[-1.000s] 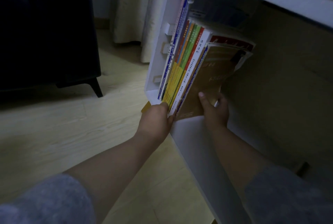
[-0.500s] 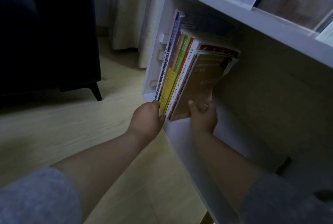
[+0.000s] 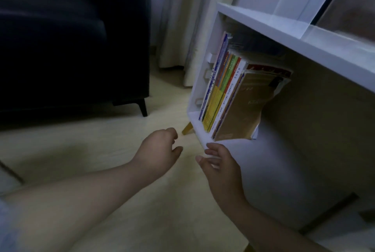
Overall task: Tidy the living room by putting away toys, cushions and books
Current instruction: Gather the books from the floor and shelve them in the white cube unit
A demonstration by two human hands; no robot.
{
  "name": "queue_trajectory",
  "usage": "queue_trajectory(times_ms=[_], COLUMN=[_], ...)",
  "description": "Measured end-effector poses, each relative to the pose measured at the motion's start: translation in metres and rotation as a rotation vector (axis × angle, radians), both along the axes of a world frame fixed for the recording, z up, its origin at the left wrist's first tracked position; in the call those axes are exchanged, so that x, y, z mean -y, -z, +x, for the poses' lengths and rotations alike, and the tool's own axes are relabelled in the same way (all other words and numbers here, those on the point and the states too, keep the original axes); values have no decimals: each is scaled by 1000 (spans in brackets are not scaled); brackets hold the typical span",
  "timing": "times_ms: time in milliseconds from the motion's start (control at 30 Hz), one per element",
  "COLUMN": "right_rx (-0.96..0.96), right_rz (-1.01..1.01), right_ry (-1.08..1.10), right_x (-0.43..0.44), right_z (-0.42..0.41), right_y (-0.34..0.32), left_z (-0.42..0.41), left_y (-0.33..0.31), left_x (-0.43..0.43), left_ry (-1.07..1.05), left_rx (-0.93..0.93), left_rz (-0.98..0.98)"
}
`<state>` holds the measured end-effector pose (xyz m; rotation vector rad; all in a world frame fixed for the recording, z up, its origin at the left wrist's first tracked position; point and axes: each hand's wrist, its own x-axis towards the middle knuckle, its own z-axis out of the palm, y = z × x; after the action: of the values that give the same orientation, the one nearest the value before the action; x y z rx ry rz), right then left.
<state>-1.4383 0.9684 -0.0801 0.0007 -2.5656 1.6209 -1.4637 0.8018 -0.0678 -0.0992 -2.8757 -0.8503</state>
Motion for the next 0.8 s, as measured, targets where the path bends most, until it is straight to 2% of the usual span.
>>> queue_trajectory(times_ms=[333,500,800], right_rx=[146,238,244], right_rz=[45,99,241], right_ry=[-308,-563,-996], right_x=[49,76,135], right_z=[38,85,149], right_y=[31,43,46], left_z=[100,166,304], left_y=[11,17,18], left_x=[35,52,100], left_ry=[-73,-229,-414], left_rx=[189,310,455], left_rz=[-49,-54,-174])
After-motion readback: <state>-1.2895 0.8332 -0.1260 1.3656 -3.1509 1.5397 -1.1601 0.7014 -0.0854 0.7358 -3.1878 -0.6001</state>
